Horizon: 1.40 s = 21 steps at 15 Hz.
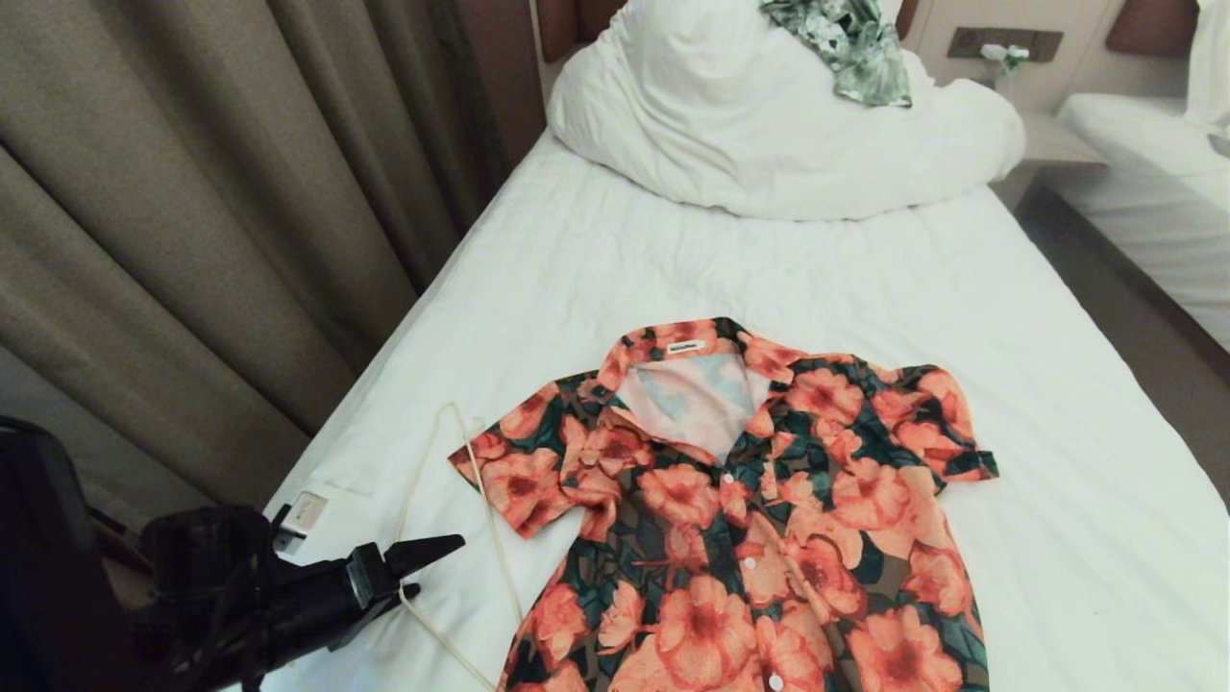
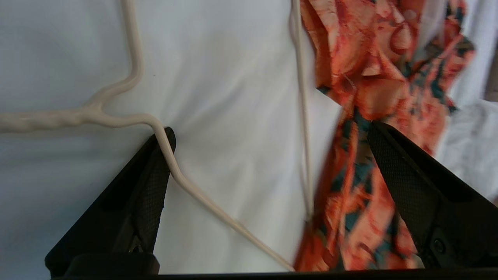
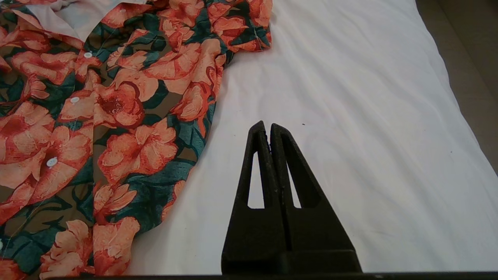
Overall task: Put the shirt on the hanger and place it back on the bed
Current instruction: Lift the shirt and hanger
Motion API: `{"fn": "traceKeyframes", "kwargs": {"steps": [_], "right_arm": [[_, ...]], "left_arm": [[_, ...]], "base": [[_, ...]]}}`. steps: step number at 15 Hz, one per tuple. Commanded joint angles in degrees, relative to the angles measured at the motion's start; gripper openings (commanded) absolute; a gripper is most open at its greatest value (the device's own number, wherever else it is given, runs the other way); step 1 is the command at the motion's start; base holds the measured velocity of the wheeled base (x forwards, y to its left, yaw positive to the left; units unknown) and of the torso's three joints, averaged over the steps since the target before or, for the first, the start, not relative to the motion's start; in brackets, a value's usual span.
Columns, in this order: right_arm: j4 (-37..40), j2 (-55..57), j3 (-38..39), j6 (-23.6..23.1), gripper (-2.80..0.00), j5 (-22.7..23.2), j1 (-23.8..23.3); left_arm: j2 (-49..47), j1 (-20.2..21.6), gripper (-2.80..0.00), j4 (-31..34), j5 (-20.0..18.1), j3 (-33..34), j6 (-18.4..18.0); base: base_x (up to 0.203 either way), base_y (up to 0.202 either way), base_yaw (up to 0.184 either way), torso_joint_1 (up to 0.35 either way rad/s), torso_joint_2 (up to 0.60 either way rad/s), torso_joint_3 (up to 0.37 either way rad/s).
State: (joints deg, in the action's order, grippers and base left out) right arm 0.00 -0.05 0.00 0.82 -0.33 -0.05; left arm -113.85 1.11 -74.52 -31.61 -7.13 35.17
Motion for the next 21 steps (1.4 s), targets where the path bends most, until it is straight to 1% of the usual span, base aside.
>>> {"fn": "traceKeyframes", "kwargs": {"steps": [1, 2, 3, 5, 6, 12, 13, 18, 21], "right_arm": [[0.00, 0.05, 0.00, -0.01, -2.80, -0.02, -0.04], [0.00, 0.05, 0.00, -0.02, -2.80, 0.04, 0.05], [0.00, 0.05, 0.00, -0.03, -2.80, -0.02, 0.05], [0.00, 0.05, 0.00, -0.02, -2.80, -0.02, 0.05], [0.00, 0.05, 0.00, -0.02, -2.80, -0.02, -0.01], [0.00, 0.05, 0.00, -0.03, -2.80, -0.02, -0.01], [0.00, 0.05, 0.00, -0.03, -2.80, -0.02, 0.05], [0.00, 0.05, 0.00, -0.03, -2.80, -0.02, 0.05], [0.00, 0.05, 0.00, -0.01, -2.80, -0.02, -0.02]], "left_arm": [[-5.07, -2.47, 0.00, -6.41, 3.13, 1.80, 0.23], [-7.12, -3.48, 0.00, -10.68, 4.87, 2.93, 0.29], [-8.68, -4.48, 0.00, -13.02, 6.25, 3.69, 0.31], [-12.36, -6.36, 0.00, -13.13, 10.09, 4.71, 0.32], [-13.36, -6.61, 0.00, -13.14, 10.81, 5.58, 0.34], [-13.32, -6.70, 0.00, -13.15, 10.96, 4.50, 0.96], [-13.24, -6.74, -2.80, -13.15, 10.99, 4.41, 1.57], [-12.94, -6.70, -2.80, -13.15, 11.03, 4.62, 1.74], [-12.24, -5.83, -2.80, -13.15, 10.54, 4.76, 1.83]], "base": [[0.000, 0.000, 0.000, 0.000, 0.00, 0.000], [0.000, 0.000, 0.000, 0.000, 0.00, 0.000], [0.000, 0.000, 0.000, 0.000, 0.00, 0.000], [0.000, 0.000, 0.000, 0.000, 0.00, 0.000], [0.000, 0.000, 0.000, 0.000, 0.00, 0.000], [0.000, 0.000, 0.000, 0.000, 0.00, 0.000], [0.000, 0.000, 0.000, 0.000, 0.00, 0.000], [0.000, 0.000, 0.000, 0.000, 0.00, 0.000], [0.000, 0.000, 0.000, 0.000, 0.00, 0.000]]}}
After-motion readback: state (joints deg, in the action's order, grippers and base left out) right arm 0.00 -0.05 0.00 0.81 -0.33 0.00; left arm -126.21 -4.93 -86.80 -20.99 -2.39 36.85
